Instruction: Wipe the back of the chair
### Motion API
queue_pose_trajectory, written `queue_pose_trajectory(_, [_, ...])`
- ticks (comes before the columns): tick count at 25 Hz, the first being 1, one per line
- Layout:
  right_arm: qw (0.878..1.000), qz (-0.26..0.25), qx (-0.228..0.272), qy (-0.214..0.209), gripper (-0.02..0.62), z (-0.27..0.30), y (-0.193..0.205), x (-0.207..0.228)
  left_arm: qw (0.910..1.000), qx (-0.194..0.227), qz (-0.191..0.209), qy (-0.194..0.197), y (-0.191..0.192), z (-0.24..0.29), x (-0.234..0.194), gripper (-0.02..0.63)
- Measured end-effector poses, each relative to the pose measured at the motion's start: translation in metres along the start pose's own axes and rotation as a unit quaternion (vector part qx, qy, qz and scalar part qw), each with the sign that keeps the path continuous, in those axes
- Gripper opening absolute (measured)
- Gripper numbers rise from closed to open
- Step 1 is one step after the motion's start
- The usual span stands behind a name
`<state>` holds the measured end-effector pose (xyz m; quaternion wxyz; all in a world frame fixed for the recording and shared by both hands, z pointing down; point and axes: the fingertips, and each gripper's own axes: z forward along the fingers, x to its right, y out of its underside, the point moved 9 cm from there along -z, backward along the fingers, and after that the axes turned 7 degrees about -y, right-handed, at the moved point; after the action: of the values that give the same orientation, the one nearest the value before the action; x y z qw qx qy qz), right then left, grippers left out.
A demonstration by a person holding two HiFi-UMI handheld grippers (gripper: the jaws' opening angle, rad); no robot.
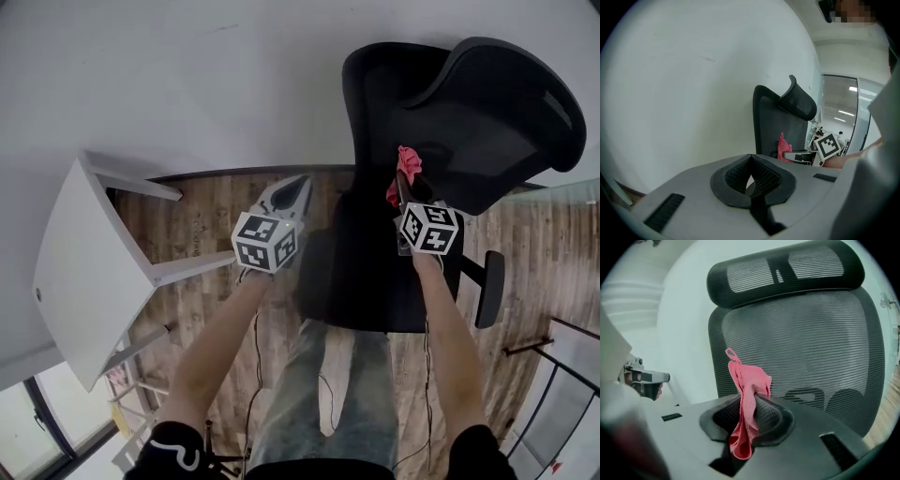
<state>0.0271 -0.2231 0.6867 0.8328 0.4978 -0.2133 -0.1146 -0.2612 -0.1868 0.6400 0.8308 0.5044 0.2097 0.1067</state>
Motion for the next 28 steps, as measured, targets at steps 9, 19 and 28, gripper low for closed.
queue_pose_trajectory(9, [0.999, -0.021, -0.018, -0.04, 0.083, 0.041, 0.009, -0.062, 0.9999, -0.003, -0.012, -0.011, 0.01, -0.02, -0.046, 0.021])
queue_pose_trajectory(19, [0.998, -0.029, -0.024, -0.051, 0.083, 0.051, 0.016, -0.071, 0.9998, -0.004, -0.013, -0.014, 0.013, -0.022, -0.055, 0.021])
queue_pose_trajectory(28, [0.999, -0.02, -0.025, -0.026, 0.083, 0.028, 0.019, -0.032, 0.9999, -0.013, -0.005, 0.0, 0.013, -0.004, -0.021, 0.021])
